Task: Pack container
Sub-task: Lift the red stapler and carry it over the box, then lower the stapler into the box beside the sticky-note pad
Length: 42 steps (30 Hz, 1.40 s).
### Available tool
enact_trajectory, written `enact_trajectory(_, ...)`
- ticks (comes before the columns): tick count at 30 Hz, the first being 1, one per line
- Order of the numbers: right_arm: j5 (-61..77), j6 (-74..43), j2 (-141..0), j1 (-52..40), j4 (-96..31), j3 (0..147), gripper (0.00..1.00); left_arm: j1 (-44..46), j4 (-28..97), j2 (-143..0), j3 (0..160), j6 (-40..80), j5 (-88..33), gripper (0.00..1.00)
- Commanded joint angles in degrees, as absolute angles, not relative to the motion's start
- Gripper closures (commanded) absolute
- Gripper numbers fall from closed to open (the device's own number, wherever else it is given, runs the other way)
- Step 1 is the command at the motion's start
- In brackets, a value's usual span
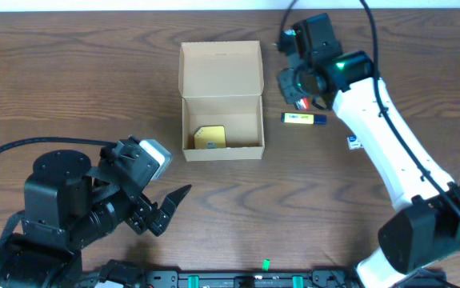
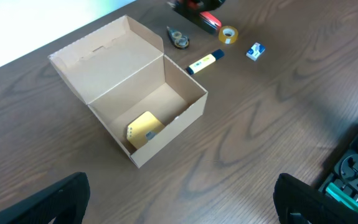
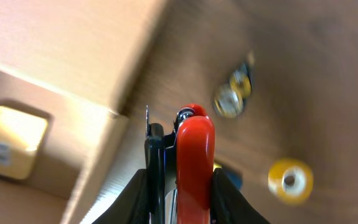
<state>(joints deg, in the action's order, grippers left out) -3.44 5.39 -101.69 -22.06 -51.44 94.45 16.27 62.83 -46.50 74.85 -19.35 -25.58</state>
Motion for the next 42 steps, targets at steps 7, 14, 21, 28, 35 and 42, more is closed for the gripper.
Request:
enact_trajectory(7, 3.70, 27.62, -100.64, -32.91, -49.93, 96.25, 0.99, 16.14, 62.85, -46.48, 75.92, -19.73, -26.44, 0.05)
enact_trajectory(14, 3.73, 39.22, -103.53, -37.36, -49.91, 96.20, 0.99, 16.14, 62.85, -46.48, 75.92, -19.73, -26.41, 0.05)
enact_trajectory(21, 3.70, 48.45, -109.75, -38.96, -49.39, 96.20, 0.99, 16.14, 62.85, -46.48, 75.92, -19.73, -26.41, 0.05)
enact_trajectory(28, 3.70, 50.04, -114.52, -39.48, -44.82, 96.20, 0.99, 16.14, 62.85, -46.48, 75.92, -19.73, -26.44, 0.05)
enact_trajectory(35, 8.01, 54.98, -115.83, -40.03, -41.30, 96.20, 0.99, 16.14, 62.85, -46.48, 75.92, -19.73, -26.44, 0.05)
enact_trajectory(42, 7.81, 56.75, -117.12, -40.05, -38.72, 96.20, 0.99, 16.14, 62.85, -46.48, 75.92, -19.73, -26.44, 0.05)
